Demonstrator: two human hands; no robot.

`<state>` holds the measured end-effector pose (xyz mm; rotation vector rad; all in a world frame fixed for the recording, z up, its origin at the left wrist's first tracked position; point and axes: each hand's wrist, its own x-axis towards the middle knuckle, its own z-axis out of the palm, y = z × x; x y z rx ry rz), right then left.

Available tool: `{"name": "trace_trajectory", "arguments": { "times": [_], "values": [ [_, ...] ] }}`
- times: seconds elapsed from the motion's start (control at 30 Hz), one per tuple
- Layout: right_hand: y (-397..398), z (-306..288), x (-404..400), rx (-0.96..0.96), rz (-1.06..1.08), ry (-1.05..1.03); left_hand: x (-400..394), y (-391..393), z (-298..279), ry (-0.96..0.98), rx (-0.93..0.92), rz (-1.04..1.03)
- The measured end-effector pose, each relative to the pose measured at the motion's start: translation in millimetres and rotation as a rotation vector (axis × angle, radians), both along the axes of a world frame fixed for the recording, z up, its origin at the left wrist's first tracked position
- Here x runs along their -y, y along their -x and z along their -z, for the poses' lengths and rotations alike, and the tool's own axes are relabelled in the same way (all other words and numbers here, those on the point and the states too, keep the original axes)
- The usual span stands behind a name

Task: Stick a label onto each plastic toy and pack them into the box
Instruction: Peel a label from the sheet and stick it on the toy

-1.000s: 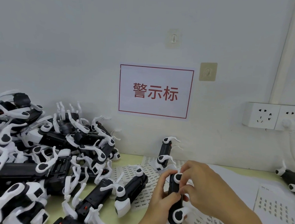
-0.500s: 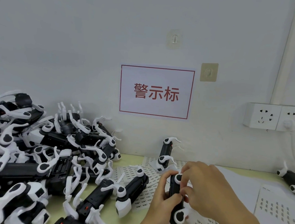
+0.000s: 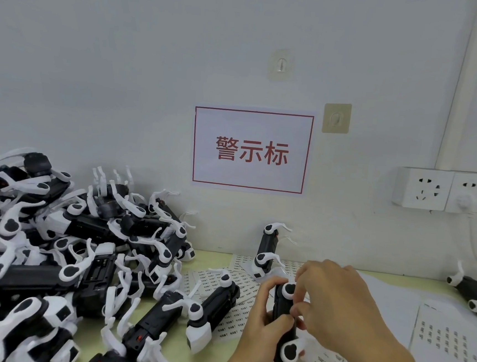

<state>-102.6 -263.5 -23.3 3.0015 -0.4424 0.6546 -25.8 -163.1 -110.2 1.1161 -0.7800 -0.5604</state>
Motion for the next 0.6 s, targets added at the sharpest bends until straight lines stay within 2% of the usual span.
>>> {"name": "trace_trajectory", "arguments": {
  "times": [0.2,0.37,0.6],
  "values": [
    [2.1,-2.5,2.5,-0.025,-0.029,-0.094,0.8,0.5,-0.1,0.031,-0.071,0.009],
    [8.4,-7.7,16.2,-0.077,-0.13,-0.409,1.3,-1.0,-1.9,0.01,-0.084,-0.013],
    [6.3,-4.9,14.6,-0.111,-0.151,-0.354,0.4,-1.1,-2.0,0.028,-0.105,0.016]
  ]
}}
